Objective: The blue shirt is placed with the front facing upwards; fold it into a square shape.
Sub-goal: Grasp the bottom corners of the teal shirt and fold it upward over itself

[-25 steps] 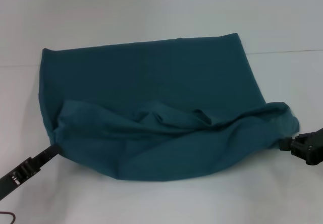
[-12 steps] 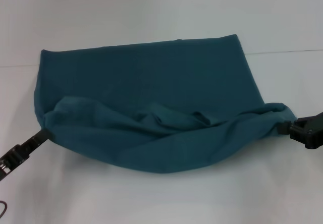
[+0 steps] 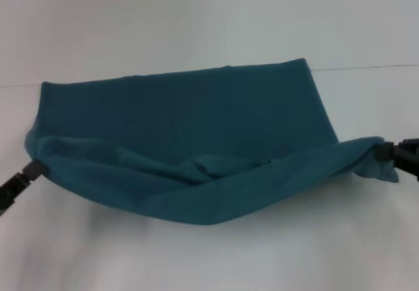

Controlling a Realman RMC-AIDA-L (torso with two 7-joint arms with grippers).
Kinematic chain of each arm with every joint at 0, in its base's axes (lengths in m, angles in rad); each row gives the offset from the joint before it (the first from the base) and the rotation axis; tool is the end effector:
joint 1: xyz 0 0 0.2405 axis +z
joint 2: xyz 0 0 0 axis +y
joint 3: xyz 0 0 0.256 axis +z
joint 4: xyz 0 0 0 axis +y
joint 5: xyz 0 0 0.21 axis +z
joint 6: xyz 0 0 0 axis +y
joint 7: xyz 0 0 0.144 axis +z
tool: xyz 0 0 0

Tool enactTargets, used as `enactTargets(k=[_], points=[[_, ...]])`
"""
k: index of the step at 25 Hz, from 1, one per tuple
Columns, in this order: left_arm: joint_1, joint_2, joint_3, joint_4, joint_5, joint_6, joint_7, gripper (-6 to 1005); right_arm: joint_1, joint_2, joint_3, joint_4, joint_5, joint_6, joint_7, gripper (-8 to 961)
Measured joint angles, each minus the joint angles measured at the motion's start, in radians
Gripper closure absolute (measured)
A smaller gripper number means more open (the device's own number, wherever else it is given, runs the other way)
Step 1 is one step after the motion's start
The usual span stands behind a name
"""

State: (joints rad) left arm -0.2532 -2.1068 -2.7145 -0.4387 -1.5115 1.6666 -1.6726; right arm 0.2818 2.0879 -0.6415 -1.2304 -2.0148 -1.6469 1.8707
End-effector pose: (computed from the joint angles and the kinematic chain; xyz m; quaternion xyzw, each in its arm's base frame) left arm -0.3282 0.2518 0.0254 -0.6743 -0.4934 -0.5171 0.1860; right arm 0.2878 0.2955 0.1012 -0.8862 0.3421 0.1984 0.2412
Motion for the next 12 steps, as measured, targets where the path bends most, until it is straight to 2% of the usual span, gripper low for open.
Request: enactTargets(k=[6,12], points=[[0.02,-0.004,-0.073,0.001,0.0,0.049,0.0,979,0.013,-0.001,0.066,-0.011,0.036,-0.036,0.006,929],[0.005,-0.006,-0.12,0.002,0.0,0.046,0.001,980,0.08,-0.007,0.083,-0.015,0.029,-0.027,0.044,929]])
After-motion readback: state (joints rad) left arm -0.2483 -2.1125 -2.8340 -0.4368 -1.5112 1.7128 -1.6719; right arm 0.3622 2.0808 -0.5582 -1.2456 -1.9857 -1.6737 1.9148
